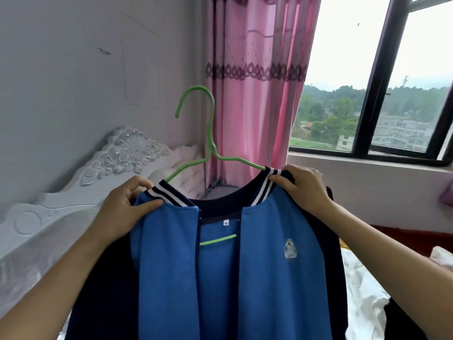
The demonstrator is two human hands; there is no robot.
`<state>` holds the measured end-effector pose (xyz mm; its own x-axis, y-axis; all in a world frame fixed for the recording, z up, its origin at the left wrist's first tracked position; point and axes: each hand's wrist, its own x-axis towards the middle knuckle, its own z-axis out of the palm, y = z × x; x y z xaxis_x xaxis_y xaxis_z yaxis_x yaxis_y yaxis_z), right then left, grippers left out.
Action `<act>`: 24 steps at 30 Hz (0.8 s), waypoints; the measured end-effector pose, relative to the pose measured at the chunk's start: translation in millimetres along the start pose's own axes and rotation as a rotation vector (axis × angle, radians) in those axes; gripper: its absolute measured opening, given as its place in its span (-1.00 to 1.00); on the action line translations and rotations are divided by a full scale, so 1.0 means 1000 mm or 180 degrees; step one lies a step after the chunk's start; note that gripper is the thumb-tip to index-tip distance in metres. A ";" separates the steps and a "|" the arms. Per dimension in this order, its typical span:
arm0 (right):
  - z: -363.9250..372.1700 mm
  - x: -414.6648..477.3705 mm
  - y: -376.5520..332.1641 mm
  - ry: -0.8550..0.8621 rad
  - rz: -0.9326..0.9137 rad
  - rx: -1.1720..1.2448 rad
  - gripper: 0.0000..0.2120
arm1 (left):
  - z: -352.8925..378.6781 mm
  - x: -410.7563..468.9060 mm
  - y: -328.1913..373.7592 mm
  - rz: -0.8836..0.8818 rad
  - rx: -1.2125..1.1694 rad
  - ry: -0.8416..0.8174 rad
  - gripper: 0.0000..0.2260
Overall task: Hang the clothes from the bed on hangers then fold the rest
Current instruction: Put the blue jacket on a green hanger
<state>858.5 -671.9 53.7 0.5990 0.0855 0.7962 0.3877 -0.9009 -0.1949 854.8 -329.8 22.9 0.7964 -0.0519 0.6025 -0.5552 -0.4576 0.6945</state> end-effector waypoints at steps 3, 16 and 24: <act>0.008 -0.015 -0.034 0.0078 -0.0577 -0.0140 -0.60 | 0.024 -0.006 0.014 0.0206 0.0268 -0.0062 -0.69; 0.004 -0.020 -0.028 -0.0691 0.0090 0.0912 -0.63 | 0.002 0.005 0.023 0.0119 0.0262 -0.1073 -0.91; 0.006 -0.030 -0.014 -0.1065 0.0034 0.0956 -0.83 | -0.003 -0.011 0.018 0.0296 0.1594 -0.0250 -0.86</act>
<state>839.0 -659.1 29.3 0.7786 0.2542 0.5737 0.5368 -0.7432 -0.3993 835.6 -334.9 30.0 0.7754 -0.1702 0.6081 -0.4569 -0.8159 0.3542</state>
